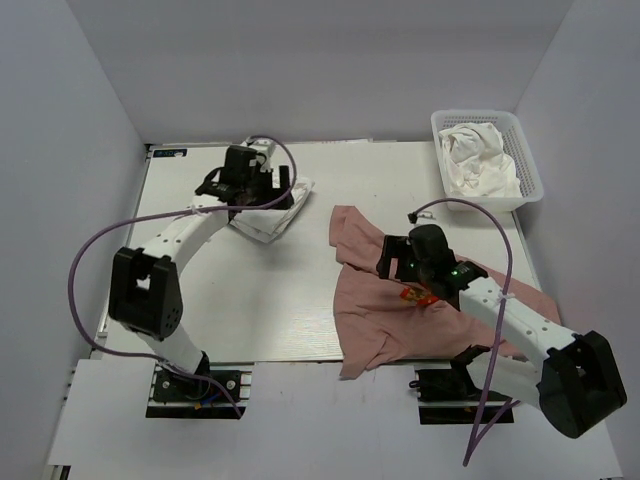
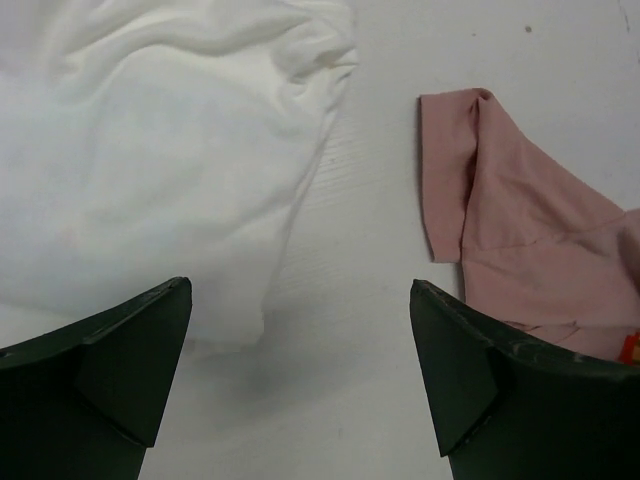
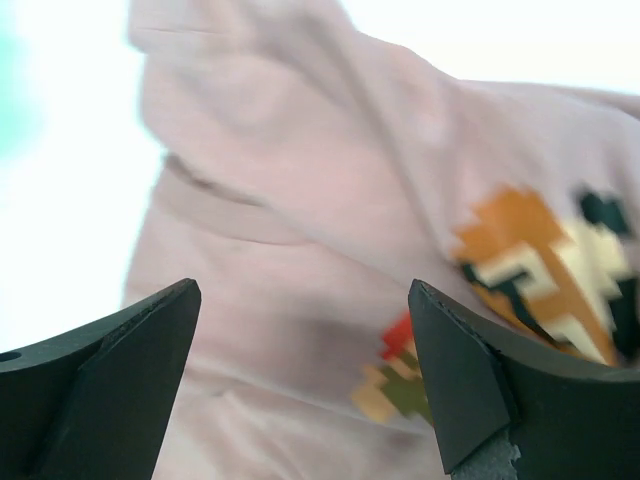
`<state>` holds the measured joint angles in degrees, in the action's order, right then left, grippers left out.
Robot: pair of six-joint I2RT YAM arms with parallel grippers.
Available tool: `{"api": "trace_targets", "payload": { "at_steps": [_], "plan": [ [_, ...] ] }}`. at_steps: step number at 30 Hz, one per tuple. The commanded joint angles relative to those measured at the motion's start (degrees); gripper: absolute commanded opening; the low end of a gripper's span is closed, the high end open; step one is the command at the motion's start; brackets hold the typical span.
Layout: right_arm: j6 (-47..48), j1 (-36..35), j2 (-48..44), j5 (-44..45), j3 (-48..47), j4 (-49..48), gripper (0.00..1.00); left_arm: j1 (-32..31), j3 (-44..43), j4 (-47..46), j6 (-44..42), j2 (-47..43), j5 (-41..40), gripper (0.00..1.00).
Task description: Fold and stack the t-shirts
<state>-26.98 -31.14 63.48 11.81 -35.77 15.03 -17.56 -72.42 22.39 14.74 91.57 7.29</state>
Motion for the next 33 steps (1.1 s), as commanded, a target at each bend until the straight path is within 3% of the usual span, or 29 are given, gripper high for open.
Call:
{"api": "trace_targets", "payload": {
  "at_steps": [1, 8, 12, 23, 27, 33],
  "plan": [
    [5.79, -0.33, -1.52, -11.19, 0.97, -8.61, 0.9, -4.75, -7.27, 4.66, -12.16, 7.61, -4.61, 1.0],
    [6.33, -0.15, 0.76, -8.56, 0.88, -7.73, 0.9, -9.06, -9.75, 3.81, -21.41, 14.6, -14.46, 1.0],
    [6.94, -0.15, 2.78, -8.74, 0.44, -7.82, 0.9, -9.6, -11.25, 2.32, -22.13, 20.21, -23.45, 1.0],
    [6.68, 0.02, 6.04, -9.18, -0.26, -9.22, 0.9, -7.22, -14.32, -7.18, -23.88, 29.27, -31.89, 1.0],
    [6.77, 0.02, 7.71, -9.62, -1.23, -9.58, 0.9, -5.99, -20.54, -9.3, -23.88, 34.37, -40.75, 1.0],
    [6.68, 0.02, 9.46, -8.83, -1.76, -8.96, 0.9, -3.44, -36.98, -2.45, -17.14, 46.49, -43.32, 1.0]
  ]
}}
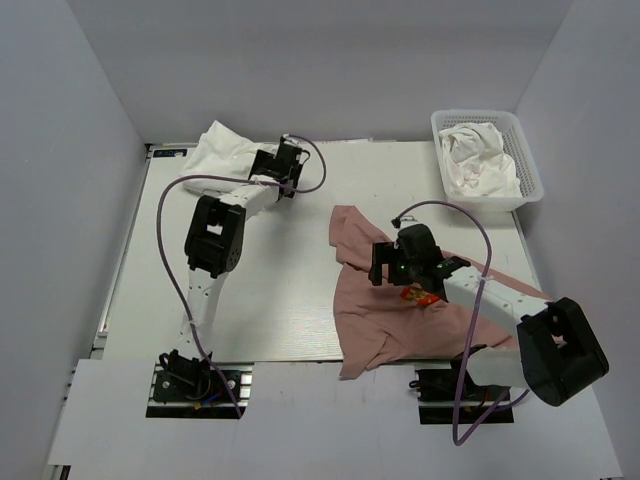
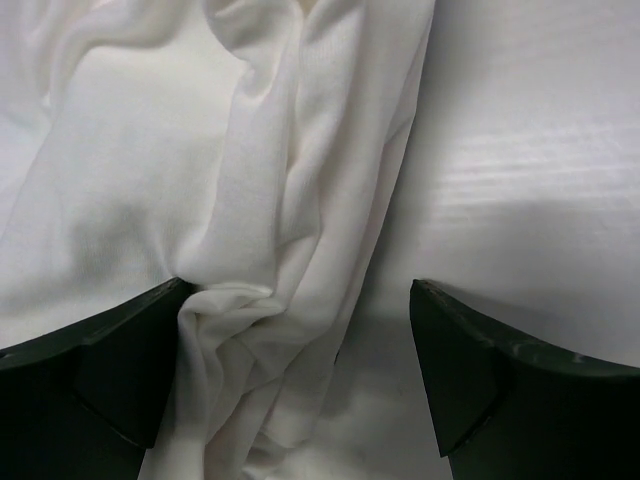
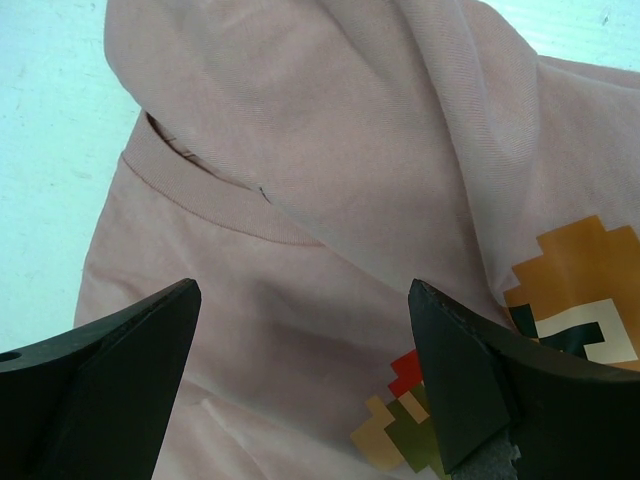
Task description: Fold and stack the t-shirts
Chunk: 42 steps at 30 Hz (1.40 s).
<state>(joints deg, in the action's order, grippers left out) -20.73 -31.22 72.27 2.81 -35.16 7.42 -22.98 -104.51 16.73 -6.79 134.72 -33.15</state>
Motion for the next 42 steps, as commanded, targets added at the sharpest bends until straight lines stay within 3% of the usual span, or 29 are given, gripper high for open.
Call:
{"api": "trace_targets", "payload": {
  "at_steps": [1, 8, 15, 19, 27, 32, 36, 42],
  "plan": [
    [0.34, 0.11, 0.59, 0.53, -2.46, -0.92, 0.9, 3.37, -8.57, 4.09, 5.2, 5.97, -3.59, 1.0],
    [0.6, 0.2, 1.21, 2.99, -2.55, 0.58, 0.9, 5.84, -17.38, 0.94, 10.9, 11.7, -6.84, 1.0],
    [-0.18, 0.11, 3.22, 3.08, -3.43, 1.28, 0.9, 6.99, -21.78, -8.45, 14.96, 16.54, -6.49, 1.0],
    [-0.27, 0.2, 5.33, 4.04, -4.22, 2.86, 0.9, 7.51, -25.91, -12.68, 16.89, 19.7, -8.59, 0.81],
    [-0.45, 0.2, 6.39, 4.66, -4.57, 4.09, 0.9, 9.27, -28.82, -17.87, 20.41, 21.91, -10.79, 0.82],
    [-0.01, 0.11, 6.92, 5.01, -4.92, 4.01, 0.9, 12.16, -27.79, -15.6, 22.16, 22.44, -18.61, 0.83],
    [0.08, 0.2, 7.8, 3.61, -5.18, 3.48, 0.9, 15.59, -23.2, -11.73, 28.83, 19.71, -18.45, 0.82],
    [0.34, 0.11, 8.06, 2.64, -5.63, 3.22, 0.9, 17.88, -25.74, -9.96, 28.58, 20.58, -19.41, 0.81]
  ]
}}
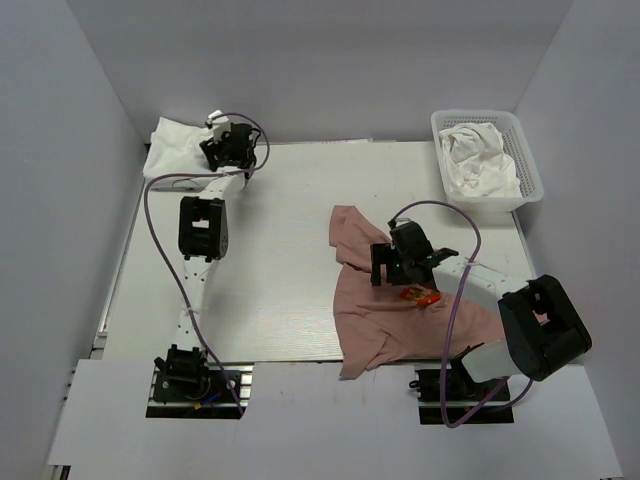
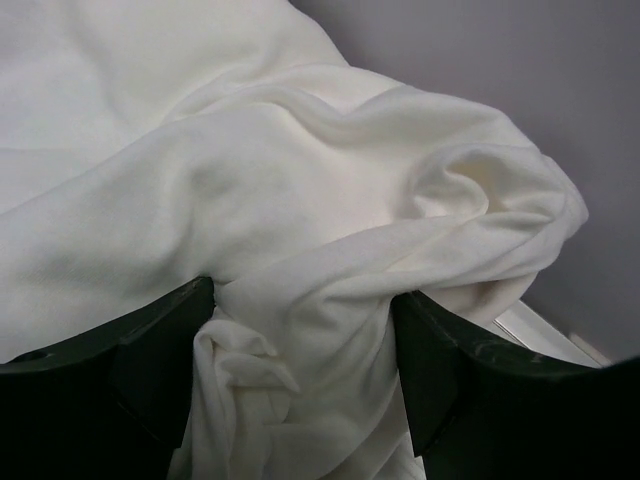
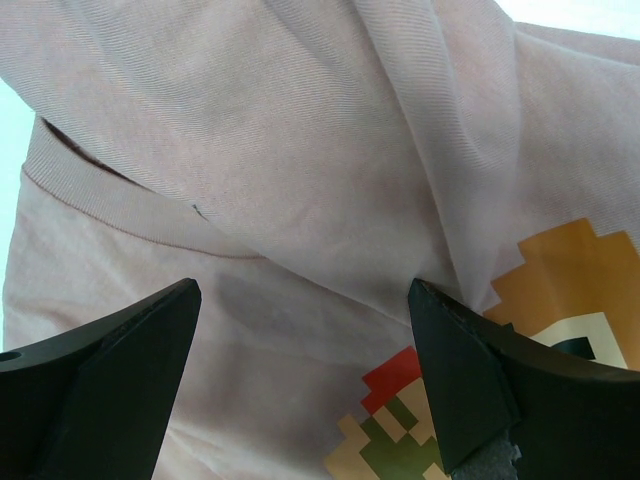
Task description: Fold and stack the t-shirts
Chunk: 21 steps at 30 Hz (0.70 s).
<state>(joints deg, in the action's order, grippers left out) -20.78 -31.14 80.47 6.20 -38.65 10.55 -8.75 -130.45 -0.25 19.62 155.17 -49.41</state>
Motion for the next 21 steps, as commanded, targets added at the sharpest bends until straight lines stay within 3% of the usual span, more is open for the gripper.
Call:
{"api": "trace_targets", "payload": {
  "at_steps": [1, 5, 10, 17, 21],
  "plan": [
    [0.3, 0.02, -0.05, -0.83, -2.04, 0.0, 0.9, 3.66, -0.32, 7.54, 2.18, 0.74, -3.15, 0.81],
    [0.03, 0.11, -0.05, -1.19, -2.22, -0.09, 0.9, 4.18, -0.86, 5.89, 0.69, 1.27, -1.67, 0.82],
    [0.21, 0.11, 0.48, -1.19, -2.74, -0.09, 0.9, 4.71, 2.64, 2.19, -1.77, -0.48, 3.08, 0.99],
    [1.35, -0.15, 0.22, -2.41, -4.76, -1.32, 0.9, 4.1, 9.16, 1.39, -1.24, -13.04, 13.18, 0.99],
    [1.53, -0.24, -0.75, -2.42, -5.73, -2.63, 0.9, 3.04, 6.97, 3.85, -2.56, -20.16, 17.14, 0.99]
  ]
}}
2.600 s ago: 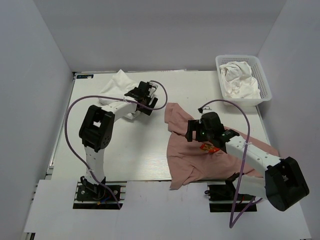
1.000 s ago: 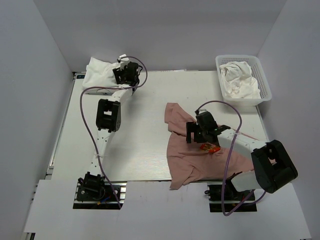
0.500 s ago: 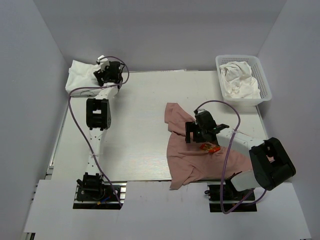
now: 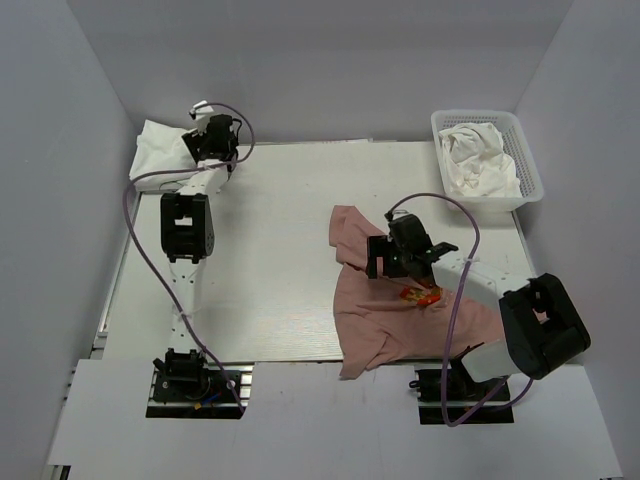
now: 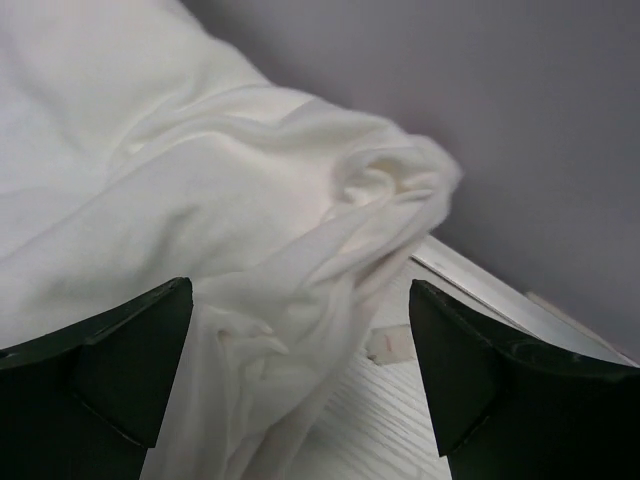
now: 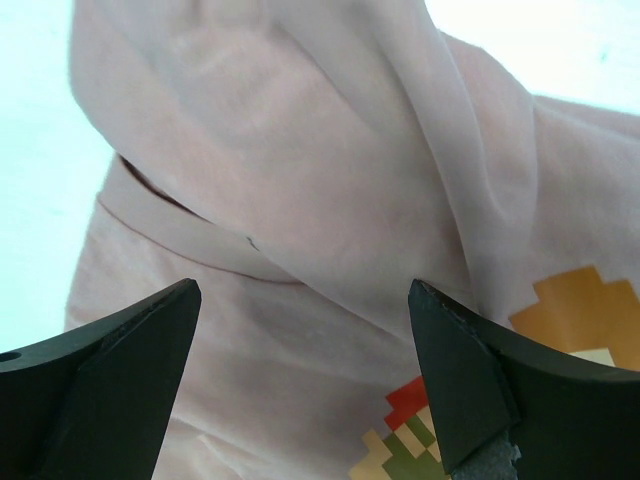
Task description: Fold and stack the t-shirts
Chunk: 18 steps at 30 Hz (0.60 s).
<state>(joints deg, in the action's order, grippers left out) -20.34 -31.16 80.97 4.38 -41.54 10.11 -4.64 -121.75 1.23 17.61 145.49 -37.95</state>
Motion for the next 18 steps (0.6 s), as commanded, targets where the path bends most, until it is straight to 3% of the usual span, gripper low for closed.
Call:
{"api": "trace_targets", "payload": {
  "at_steps": [1, 5, 10, 15, 18],
  "plan": [
    [1.0, -0.22, -1.95, -0.52, -3.28, -2.11, 0.9, -1.59, -2.86, 4.98, 0.05, -11.97, 9.61, 0.99],
    [0.21, -0.22, -4.59, 0.89, -3.29, -2.11, 0.9, -2.12, -1.04, 9.04, 1.11, -20.84, 21.93, 0.99],
    [-5.66, 0.04, -10.03, 4.38, 0.58, -3.17, 0.9, -3.18, 19.24, 10.63, 6.71, -34.9, 38.8, 0.99],
    [-11.38, 0.66, -14.6, 9.75, 4.44, 2.27, 0.9, -7.56, 44.78, 3.19, 11.83, -47.65, 60.21, 0.99],
    [-14.55, 1.97, -18.38, 13.81, 8.57, 5.79, 0.9, -11.16, 52.73, 4.64, 12.98, -49.07, 64.67, 0.99]
  ]
}}
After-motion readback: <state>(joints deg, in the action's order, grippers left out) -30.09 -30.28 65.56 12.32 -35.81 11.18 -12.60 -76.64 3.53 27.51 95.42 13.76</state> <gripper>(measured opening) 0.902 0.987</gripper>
